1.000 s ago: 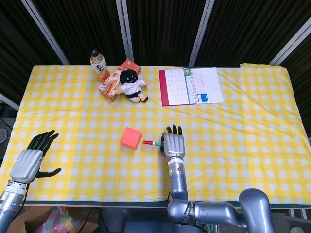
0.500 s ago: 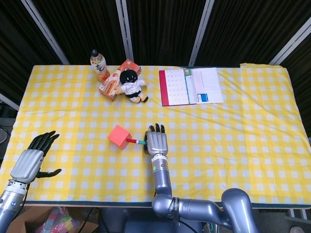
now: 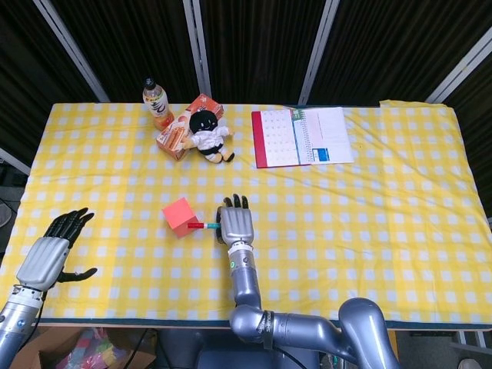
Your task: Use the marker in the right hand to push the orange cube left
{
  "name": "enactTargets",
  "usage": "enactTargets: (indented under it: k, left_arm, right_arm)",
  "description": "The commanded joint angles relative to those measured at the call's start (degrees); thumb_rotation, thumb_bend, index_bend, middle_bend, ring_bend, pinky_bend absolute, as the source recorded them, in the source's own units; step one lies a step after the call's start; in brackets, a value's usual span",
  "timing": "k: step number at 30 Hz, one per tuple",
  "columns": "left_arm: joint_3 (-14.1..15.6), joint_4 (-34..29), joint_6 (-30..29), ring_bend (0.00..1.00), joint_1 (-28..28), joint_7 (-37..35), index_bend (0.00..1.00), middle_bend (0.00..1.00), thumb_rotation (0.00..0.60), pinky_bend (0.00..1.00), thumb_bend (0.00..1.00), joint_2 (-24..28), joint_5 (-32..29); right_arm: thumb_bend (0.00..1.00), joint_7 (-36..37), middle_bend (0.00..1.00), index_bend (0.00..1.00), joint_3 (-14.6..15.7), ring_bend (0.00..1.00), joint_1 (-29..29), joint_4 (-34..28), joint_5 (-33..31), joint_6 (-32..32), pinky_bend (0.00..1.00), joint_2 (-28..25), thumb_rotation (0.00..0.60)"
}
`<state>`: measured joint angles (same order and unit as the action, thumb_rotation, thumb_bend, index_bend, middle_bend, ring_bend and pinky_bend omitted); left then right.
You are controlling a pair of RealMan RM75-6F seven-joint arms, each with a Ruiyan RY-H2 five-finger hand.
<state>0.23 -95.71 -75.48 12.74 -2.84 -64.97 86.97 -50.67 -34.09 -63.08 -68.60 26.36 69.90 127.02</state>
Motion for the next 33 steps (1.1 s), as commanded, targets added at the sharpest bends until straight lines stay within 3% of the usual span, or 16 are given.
enactTargets:
  k: [1, 9, 17, 21, 27, 33]
  left_arm:
    - [0.00, -0.03, -0.06, 0.00, -0.03, 0.00, 0.00, 0.00, 0.600, 0.00, 0.00, 0.05, 0.00]
    - [0.13, 0.12, -0.37, 0.00, -0.21, 0.34, 0.00, 0.00, 0.600, 0.00, 0.00, -0.09, 0.21]
    - [0.11, 0.16, -0.92, 0.00, -0.39, 1.60, 0.00, 0.00, 0.600, 0.00, 0.00, -0.49, 0.45]
    - [0.13, 0.24, -1.40, 0.00, -0.53, 2.08, 0.00, 0.00, 0.600, 0.00, 0.00, -0.74, 0.80]
    - [0.15, 0.13, -1.80, 0.00, -0.72, 2.23, 0.00, 0.00, 0.600, 0.00, 0.00, -0.96, 0.95]
    - [0.08, -0.01, -1.67, 0.00, -0.76, 2.43, 0.00, 0.00, 0.600, 0.00, 0.00, -1.06, 0.59]
  right_arm:
    - [0.59, -0.27, 0.19, 0.60, 0.74, 0.00, 1.43, -1.53, 0.05, 1.27, 0.00, -1.24, 0.600]
    - [0.59, -1.38, 0.19, 0.60, 4.29, 0.00, 6.34, -8.11, 2.13, 6.13, 0.00, -6.60, 0.600]
    - [0.59, -1.34, 0.19, 0.60, 8.48, 0.00, 12.68, -17.23, 5.48, 9.34, 0.00, -15.74, 0.600]
    - [0.59, -0.41, 0.19, 0.60, 11.33, 0.00, 16.23, -20.76, 5.80, 6.96, 0.00, -21.76, 0.600]
    - [0.59, 1.11, 0.19, 0.60, 15.08, 0.00, 20.07, -21.26, 5.69, 3.12, 0.00, -28.59, 0.600]
    - [0.59, 5.02, 0.19, 0.60, 17.40, 0.00, 22.21, -19.79, 7.71, 0.04, 0.00, -31.78, 0.600]
